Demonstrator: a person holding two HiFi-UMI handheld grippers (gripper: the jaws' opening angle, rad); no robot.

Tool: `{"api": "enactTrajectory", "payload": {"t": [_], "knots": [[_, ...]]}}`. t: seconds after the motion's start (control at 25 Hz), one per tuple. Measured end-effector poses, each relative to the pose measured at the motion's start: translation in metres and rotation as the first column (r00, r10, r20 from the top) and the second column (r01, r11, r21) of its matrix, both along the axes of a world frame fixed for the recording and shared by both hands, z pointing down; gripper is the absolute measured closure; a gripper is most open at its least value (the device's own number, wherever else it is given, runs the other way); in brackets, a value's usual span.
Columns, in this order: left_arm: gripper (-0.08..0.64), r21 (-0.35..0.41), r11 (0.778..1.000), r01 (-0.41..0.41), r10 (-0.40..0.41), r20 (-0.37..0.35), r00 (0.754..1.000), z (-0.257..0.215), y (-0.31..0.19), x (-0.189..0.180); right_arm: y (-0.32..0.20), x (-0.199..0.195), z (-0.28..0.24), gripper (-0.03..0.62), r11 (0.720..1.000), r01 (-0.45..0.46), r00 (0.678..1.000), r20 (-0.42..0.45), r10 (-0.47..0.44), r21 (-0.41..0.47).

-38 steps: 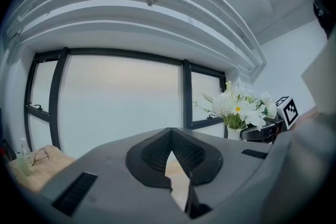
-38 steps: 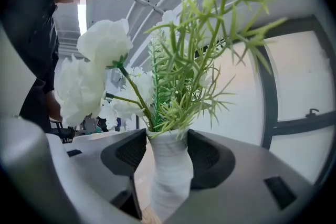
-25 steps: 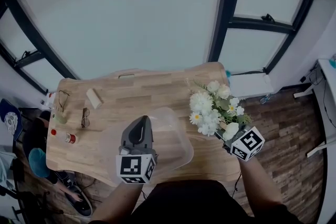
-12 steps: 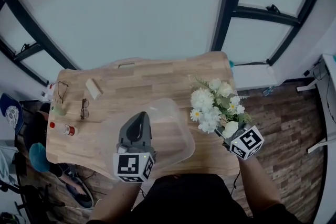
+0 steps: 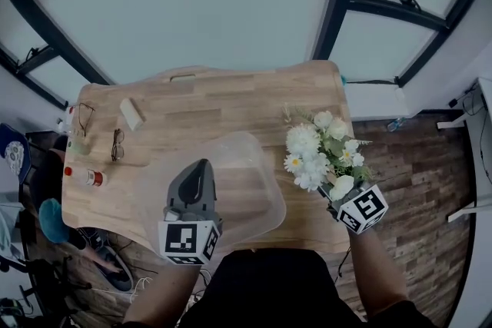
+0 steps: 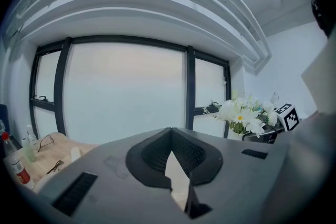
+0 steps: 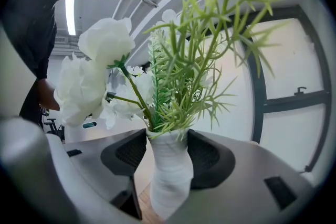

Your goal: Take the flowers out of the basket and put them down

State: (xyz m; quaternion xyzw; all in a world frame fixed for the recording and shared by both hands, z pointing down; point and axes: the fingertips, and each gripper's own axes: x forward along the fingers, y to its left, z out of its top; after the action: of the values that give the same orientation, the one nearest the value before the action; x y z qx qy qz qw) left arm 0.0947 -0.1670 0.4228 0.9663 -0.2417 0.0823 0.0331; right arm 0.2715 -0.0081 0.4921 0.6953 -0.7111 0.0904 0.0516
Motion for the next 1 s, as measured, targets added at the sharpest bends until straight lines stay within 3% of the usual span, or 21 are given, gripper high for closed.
{"api": "enactTrajectory", "payload": {"t": [0.48,1.0], "knots": [[0.555,-0.029,1.0,0.008,-0.006,0.05,0.999,0.032,-0.005,0.003,-0.005,0.012,0.04,0.331,1.0,-0.014,0.999,0.034,0.015,-0.018],[0.555,-0.047,0.999,0.022,-0.019,0.053,0.998,0.04,-0.012,0.011,-0.02,0.018,0.066,0.331,1.0,0.013,0.999,0.038,-0.013,-0.01]]}}
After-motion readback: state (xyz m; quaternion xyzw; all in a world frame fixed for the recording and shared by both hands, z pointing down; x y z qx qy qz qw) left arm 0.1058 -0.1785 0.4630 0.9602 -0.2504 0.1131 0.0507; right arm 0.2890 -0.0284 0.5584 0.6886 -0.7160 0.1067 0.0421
